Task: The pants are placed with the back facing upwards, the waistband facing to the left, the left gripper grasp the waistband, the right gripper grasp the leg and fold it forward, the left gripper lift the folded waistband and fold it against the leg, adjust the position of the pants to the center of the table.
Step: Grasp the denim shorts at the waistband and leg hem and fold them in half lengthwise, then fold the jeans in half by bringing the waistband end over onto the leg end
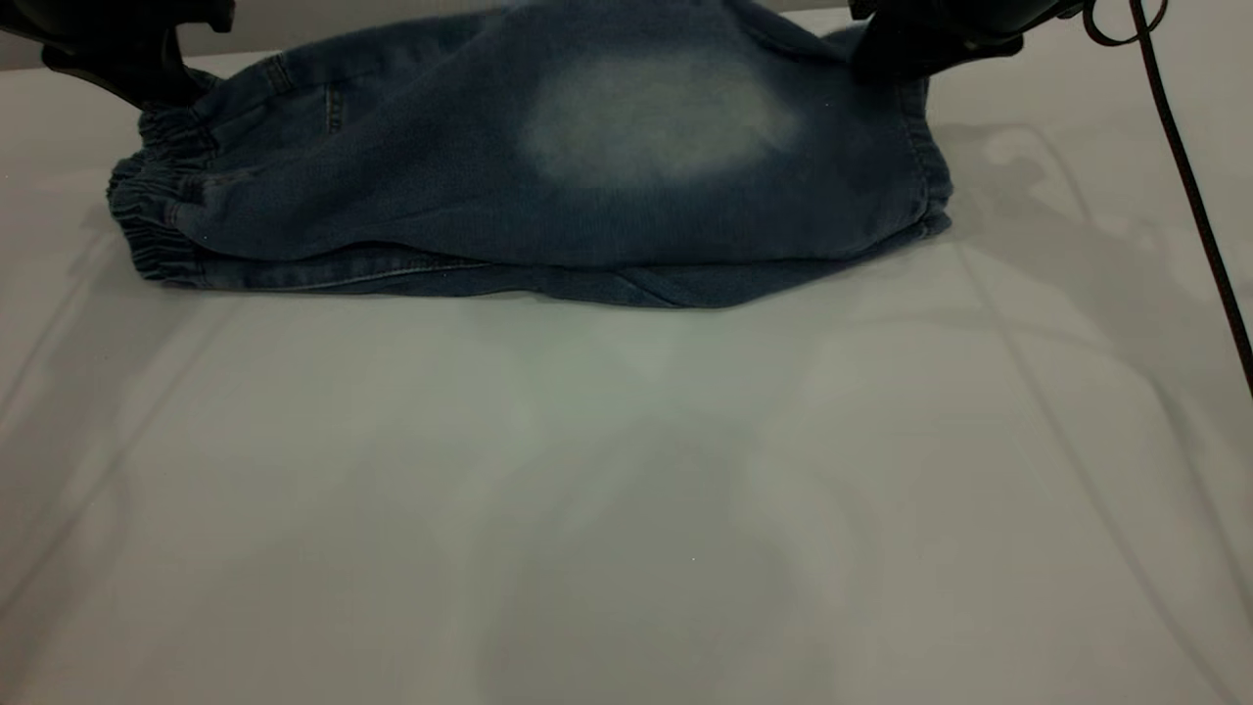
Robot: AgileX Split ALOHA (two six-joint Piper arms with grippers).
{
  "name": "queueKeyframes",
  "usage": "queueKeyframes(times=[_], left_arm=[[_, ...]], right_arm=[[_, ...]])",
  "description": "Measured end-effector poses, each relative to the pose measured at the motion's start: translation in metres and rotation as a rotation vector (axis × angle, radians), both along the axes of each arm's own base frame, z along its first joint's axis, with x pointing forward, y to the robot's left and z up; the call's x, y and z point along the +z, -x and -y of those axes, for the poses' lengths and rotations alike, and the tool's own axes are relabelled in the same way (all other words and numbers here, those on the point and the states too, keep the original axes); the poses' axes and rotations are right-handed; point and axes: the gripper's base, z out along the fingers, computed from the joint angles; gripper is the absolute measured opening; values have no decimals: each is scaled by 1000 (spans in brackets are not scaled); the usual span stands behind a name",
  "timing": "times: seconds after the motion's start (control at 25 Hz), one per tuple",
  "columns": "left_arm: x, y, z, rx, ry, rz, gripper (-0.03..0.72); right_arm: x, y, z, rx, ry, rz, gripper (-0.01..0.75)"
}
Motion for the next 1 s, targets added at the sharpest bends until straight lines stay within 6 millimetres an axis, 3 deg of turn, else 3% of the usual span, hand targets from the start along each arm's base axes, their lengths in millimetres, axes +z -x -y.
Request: queueKeyframes(times=[0.12, 0.24, 0.36, 0.56, 0.76, 1.0], left_arm=[[1, -2, 0, -2, 1, 19, 367], [8, -1, 0, 3, 0, 7, 466], [23, 3, -2, 1, -18, -15, 506], [42, 14, -19, 39, -71, -79, 512], [29, 22, -39, 91, -73, -183, 512], [8, 13, -35, 36, -40, -149, 513]], right_arm=[[0, 1, -1, 7, -7, -6, 435], [2, 2, -2, 19, -18, -12, 515], [9, 3, -5, 42, -40, -15, 530], [30, 1, -11, 83, -101, -7, 526], [32, 3, -13, 105, -111, -39, 526], [30, 4, -11, 94, -90, -63, 519]])
